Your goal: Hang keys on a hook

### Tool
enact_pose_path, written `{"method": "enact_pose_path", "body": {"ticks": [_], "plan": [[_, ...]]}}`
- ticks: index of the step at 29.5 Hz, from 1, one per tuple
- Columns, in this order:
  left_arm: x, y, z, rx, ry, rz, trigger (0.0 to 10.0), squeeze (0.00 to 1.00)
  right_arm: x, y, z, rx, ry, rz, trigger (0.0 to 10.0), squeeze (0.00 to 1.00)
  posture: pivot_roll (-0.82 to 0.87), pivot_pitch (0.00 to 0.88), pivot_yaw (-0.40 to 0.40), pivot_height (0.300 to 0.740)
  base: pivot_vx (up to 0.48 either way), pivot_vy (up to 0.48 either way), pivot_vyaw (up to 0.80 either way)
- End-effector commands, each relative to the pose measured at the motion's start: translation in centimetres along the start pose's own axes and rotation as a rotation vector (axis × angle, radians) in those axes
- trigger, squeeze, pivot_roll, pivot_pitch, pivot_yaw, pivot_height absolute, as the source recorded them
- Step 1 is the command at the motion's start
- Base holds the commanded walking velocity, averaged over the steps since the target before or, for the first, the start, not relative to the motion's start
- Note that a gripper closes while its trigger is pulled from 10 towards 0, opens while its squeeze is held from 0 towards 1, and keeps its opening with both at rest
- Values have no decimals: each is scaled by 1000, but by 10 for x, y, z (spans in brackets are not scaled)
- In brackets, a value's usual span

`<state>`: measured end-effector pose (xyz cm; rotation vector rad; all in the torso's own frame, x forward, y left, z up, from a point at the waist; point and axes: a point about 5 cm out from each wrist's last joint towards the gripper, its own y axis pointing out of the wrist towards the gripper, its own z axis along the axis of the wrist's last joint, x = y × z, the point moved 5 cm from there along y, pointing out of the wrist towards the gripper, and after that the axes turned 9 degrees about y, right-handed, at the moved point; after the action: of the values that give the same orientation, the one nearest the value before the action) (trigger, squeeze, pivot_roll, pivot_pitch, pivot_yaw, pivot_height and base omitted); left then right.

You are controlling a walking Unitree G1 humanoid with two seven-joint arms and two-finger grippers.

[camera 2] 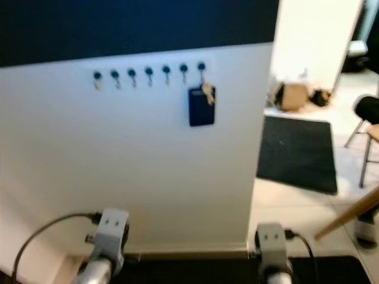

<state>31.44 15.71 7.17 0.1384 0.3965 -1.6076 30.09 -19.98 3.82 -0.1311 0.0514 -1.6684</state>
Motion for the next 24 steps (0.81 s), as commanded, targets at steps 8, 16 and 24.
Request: {"method": "enact_pose_path", "body": {"ticks": [8,16,24], "plan": [[-2,-6,-14,-44,10,6,10000,0,-6,-3,-8,-24,18,11,10000,0,10,146,80,740,-131,0,0],[-2,-5,-13,-44,10,9,10000,0,-6,-3,-9,-25,18,11,10000,0,10,148,80,740,0,0,0],[-2,-5,-13,-42,9,10,10000,0,-6,-3,-9,-26,27,10,10000,0,9,149,79,740,0,0,0]]}}
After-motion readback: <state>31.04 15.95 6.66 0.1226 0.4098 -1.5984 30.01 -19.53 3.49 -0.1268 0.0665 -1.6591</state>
